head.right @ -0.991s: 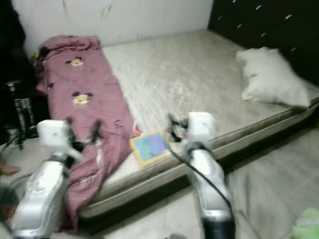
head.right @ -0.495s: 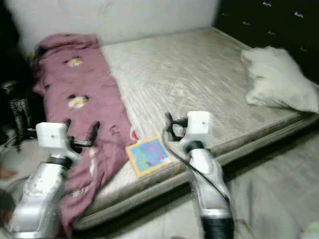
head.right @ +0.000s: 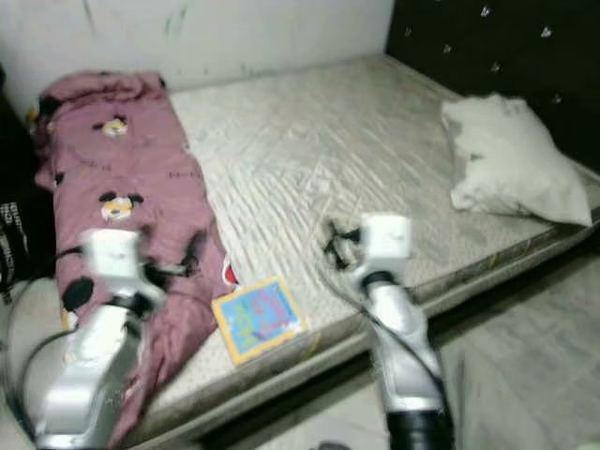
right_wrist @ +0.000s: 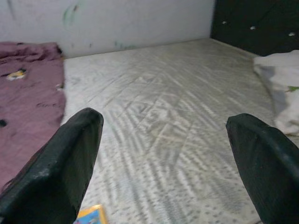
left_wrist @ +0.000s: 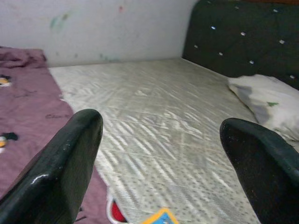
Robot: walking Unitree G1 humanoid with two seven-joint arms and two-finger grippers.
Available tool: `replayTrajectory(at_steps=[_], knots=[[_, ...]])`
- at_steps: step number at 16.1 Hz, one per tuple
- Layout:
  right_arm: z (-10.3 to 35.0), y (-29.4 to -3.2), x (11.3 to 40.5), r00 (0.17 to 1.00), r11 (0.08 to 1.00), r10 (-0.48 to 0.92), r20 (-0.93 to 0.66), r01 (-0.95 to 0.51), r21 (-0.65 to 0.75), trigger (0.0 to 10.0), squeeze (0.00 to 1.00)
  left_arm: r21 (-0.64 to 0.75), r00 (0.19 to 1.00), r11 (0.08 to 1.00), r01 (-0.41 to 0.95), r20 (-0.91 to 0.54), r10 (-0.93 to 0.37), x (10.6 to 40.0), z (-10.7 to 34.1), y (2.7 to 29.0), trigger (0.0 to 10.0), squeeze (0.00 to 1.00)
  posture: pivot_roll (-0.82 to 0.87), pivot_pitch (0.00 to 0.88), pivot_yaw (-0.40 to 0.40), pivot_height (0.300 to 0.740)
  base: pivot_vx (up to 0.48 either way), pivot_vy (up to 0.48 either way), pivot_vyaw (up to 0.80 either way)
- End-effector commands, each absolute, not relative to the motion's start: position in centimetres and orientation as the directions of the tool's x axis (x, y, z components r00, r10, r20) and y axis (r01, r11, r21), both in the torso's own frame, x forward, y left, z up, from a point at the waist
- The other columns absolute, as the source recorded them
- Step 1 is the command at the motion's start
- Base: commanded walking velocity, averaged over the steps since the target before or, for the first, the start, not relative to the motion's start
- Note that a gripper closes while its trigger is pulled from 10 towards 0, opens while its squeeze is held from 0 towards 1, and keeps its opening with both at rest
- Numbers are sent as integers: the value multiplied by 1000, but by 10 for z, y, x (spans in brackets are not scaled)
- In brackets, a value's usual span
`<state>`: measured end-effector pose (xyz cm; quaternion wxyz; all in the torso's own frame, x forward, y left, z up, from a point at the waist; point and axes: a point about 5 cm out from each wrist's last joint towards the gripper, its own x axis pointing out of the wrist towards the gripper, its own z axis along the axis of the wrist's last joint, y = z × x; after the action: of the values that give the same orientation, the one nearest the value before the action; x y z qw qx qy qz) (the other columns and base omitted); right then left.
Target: Clean up the room
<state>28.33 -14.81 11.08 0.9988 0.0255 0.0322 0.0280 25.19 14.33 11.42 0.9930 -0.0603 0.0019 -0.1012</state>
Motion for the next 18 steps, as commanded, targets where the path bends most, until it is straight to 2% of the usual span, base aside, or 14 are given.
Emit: replayTrajectory(at_steps=[1, 2, 18], knots=[[115, -137, 285, 995, 994, 92, -46, -89, 66, 10000, 0, -89, 988, 984, 157, 2, -157, 252, 114, 155, 10000, 0, 38, 0, -25, 740, 0, 0, 0], [116, -136, 285, 994, 993, 99, -40, -96, 61, 10000, 0, -87, 988, 984, 157, 1, -157, 252, 114, 155, 10000, 0, 38, 0, -25, 740, 0, 0, 0], [114, -134, 287, 993, 993, 110, -39, -108, 38, 10000, 0, -76, 987, 984, 161, 2, -161, 254, 113, 153, 10000, 0, 40, 0, -28, 740, 0, 0, 794]])
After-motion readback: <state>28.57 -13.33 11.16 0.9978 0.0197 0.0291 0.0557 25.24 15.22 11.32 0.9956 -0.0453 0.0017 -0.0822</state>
